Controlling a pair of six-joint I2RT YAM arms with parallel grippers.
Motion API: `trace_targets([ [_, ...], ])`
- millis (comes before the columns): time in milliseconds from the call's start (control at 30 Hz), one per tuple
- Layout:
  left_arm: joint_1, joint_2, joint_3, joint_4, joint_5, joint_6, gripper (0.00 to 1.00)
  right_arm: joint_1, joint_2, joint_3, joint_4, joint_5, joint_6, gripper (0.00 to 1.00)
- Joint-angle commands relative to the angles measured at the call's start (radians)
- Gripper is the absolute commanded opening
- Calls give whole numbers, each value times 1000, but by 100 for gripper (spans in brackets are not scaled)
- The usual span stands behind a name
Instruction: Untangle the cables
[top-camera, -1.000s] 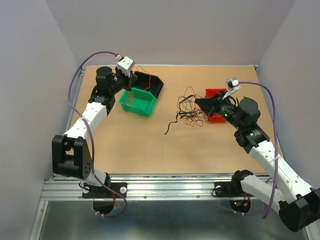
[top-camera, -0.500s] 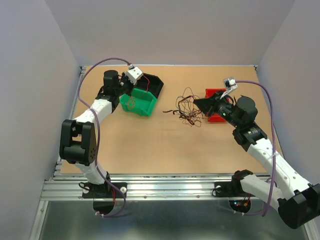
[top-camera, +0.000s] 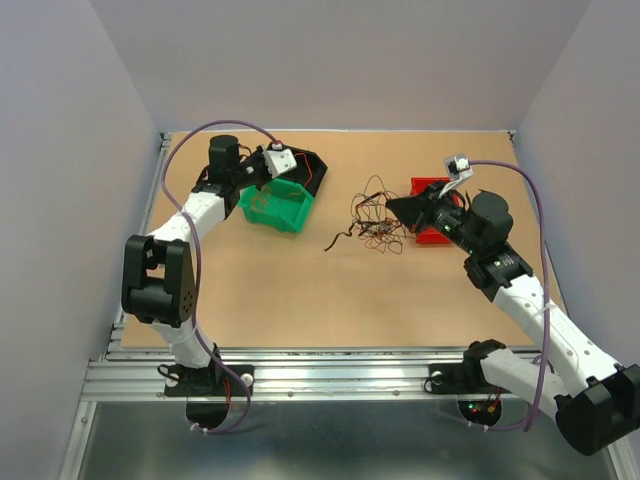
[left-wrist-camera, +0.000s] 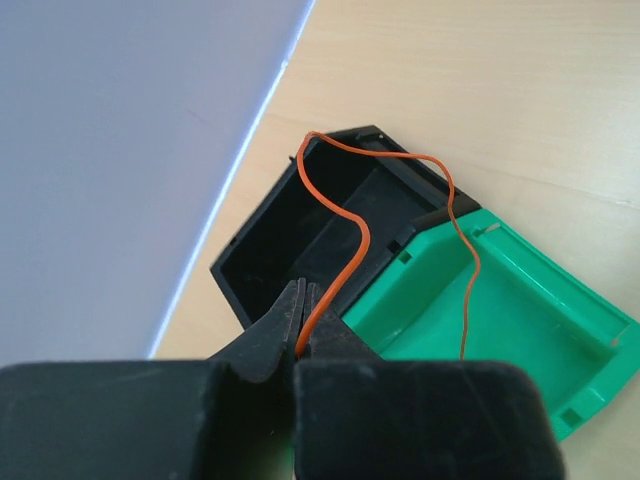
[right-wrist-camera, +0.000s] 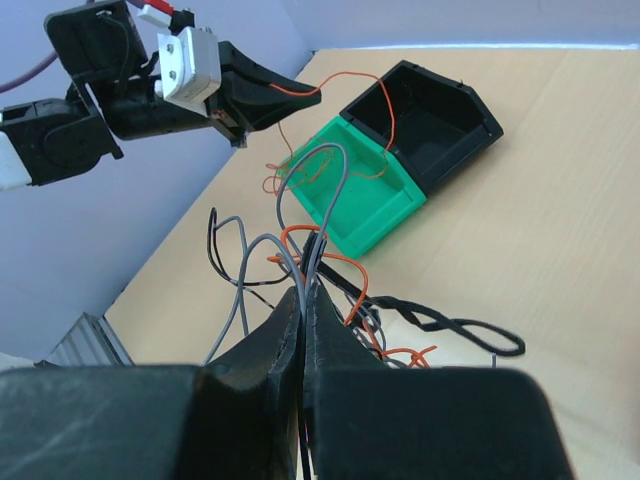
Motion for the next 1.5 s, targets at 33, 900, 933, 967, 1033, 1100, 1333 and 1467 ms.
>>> trace_targets([
  [33,4,53,105,-94,136,214,0,6,2,40,88,-15,1,0],
  [900,202,233,263,-729,360,632,32,8,8,40,88,-11,3,0],
  [933,203,234,271,-746,362,648,34,10,8,42,88,-11,3,1],
  [967,202,236,277,-755,363,650,34,8,8,40,88,-9,3,1],
  [1033,203,236,289,-771,365,642,46,8,11,40,88,-9,3,1],
  [1100,203,240,317,-789,354,630,63,8,14,42,88,-9,3,1],
  [1333,202,227,392,-824,285,527,70,8,27,43,88,-8,7,1],
  [1467,202,167,378,-809,274,478,77,8,34,45,87,-8,10,1],
])
